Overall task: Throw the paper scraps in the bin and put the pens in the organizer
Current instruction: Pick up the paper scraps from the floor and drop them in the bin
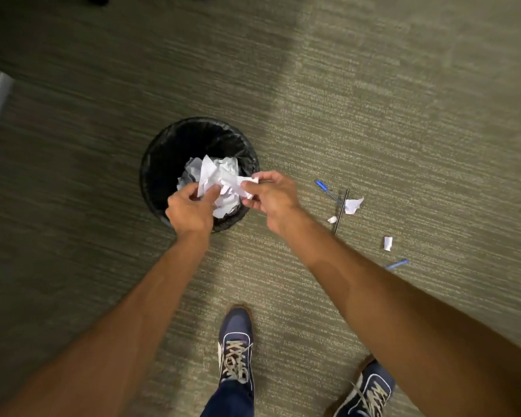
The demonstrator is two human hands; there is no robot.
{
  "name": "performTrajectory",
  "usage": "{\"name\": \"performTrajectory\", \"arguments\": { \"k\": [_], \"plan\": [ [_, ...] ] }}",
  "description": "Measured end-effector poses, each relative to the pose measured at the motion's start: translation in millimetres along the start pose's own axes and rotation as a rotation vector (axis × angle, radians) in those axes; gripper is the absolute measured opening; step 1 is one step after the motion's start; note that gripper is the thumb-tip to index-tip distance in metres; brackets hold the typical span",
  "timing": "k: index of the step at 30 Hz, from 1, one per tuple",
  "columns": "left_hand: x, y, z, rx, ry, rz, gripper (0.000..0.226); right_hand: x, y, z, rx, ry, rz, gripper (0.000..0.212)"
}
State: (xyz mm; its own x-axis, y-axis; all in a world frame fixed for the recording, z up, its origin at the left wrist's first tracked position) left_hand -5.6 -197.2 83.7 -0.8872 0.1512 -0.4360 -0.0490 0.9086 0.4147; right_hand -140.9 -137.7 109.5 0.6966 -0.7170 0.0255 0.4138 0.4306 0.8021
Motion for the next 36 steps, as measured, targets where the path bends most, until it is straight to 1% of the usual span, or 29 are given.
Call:
{"name": "performTrajectory", "arguments": {
  "k": [2,4,8,10,12,14,17,20,22,23,25,27,29,31,33,36],
  "plan": [
    [-1,-13,5,-0.065,0.088,-0.002,0.015,14,-5,2,-0.001,0.032,0.005,0.027],
    [0,-25,10,-0.104,0.125,-0.023,0.019,23,-9,0,0.014,0.05,0.02,0.028],
    [2,-39,15,-0.196,0.162,-0.021,0.037,32,-19,-7,0.042,0.053,0.073,0.03],
    [4,-41,14,-0.206,0.106,-0.022,0.046,32,-22,-10,0.041,0.049,0.095,0.029],
    [4,-38,10,-0.16,0.01,-0.03,0.052,29,-23,-12,0.012,0.045,0.106,0.023],
    [5,-30,5,-0.073,-0.063,-0.022,0.051,22,-22,-13,-0.041,0.065,0.105,0.015],
    [11,-10,-4,0.131,-0.177,0.085,0.045,2,-16,-18,-0.147,0.176,0.032,0.017],
    [21,17,-11,0.482,-0.297,0.192,0.036,-33,-5,-30,-0.281,0.285,-0.05,0.013],
    [32,36,-10,0.679,-0.367,0.222,0.031,-64,1,-43,-0.369,0.347,-0.121,0.009],
    [39,45,-7,0.74,-0.396,0.242,0.029,-82,3,-50,-0.406,0.388,-0.161,0.008],
    [59,60,5,0.802,-0.416,0.33,0.03,-124,1,-67,-0.463,0.499,-0.244,0.007],
    [82,73,21,0.838,-0.448,0.443,0.03,-170,-9,-87,-0.461,0.606,-0.331,0.008],
    [106,85,40,0.84,-0.508,0.548,0.033,-215,-21,-108,-0.404,0.685,-0.4,0.011],
    [130,96,60,0.782,-0.576,0.654,0.039,-259,-33,-128,-0.35,0.761,-0.451,0.012],
    [153,103,80,0.69,-0.635,0.741,0.048,-296,-45,-144,-0.297,0.805,-0.49,0.013],
    [188,106,105,0.493,-0.663,0.778,0.061,-338,-69,-160,-0.255,0.825,-0.531,0.019]
  ]
}}
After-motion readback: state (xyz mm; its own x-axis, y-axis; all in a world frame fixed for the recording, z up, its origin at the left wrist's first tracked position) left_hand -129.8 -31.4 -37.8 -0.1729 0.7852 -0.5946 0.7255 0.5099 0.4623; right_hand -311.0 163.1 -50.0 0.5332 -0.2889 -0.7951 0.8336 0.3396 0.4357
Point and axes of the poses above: each hand's wrist, its own y-axis away from the middle knuckle, its own x-axis out of the palm, z = x × y, the point moved 1 cm from there along -y, towards the middle knuckle, and after that the axes turned 6 degrees about y, right-handed, at the moved point
